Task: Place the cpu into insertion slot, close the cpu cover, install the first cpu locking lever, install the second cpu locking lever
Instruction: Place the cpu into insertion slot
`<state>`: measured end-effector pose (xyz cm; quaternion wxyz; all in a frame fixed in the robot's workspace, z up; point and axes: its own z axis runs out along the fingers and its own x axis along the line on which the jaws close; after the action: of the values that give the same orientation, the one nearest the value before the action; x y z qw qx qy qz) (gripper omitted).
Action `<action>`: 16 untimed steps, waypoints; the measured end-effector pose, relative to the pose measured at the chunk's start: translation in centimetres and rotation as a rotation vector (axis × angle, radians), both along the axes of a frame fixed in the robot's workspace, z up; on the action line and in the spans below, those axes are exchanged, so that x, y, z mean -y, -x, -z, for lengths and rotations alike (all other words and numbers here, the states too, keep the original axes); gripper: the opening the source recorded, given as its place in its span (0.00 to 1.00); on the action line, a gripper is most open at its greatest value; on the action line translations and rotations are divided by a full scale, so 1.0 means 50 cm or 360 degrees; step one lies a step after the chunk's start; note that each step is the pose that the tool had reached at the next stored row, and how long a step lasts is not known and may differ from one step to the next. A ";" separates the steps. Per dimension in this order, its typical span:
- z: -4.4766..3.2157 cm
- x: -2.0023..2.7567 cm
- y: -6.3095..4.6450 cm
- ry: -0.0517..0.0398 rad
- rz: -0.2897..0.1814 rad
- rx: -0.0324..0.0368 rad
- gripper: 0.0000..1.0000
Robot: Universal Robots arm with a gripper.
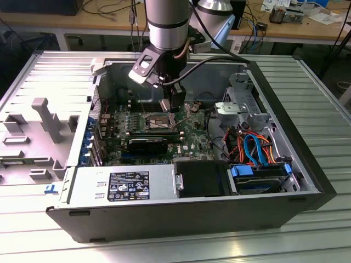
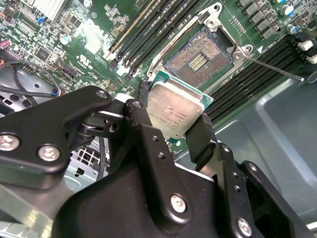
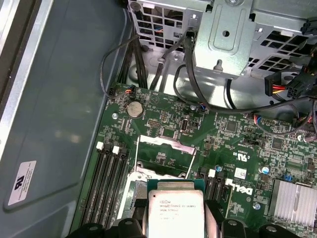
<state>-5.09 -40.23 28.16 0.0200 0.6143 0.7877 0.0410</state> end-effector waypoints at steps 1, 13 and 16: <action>0.000 0.0000 0.000 0.0000 0.0002 0.0000 0.55; 0.003 0.0000 0.000 0.0000 0.0027 0.0000 0.55; 0.004 0.0000 0.000 0.0000 0.0033 0.0000 0.55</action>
<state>-5.09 -40.23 27.97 0.0204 0.6224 0.7814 0.0408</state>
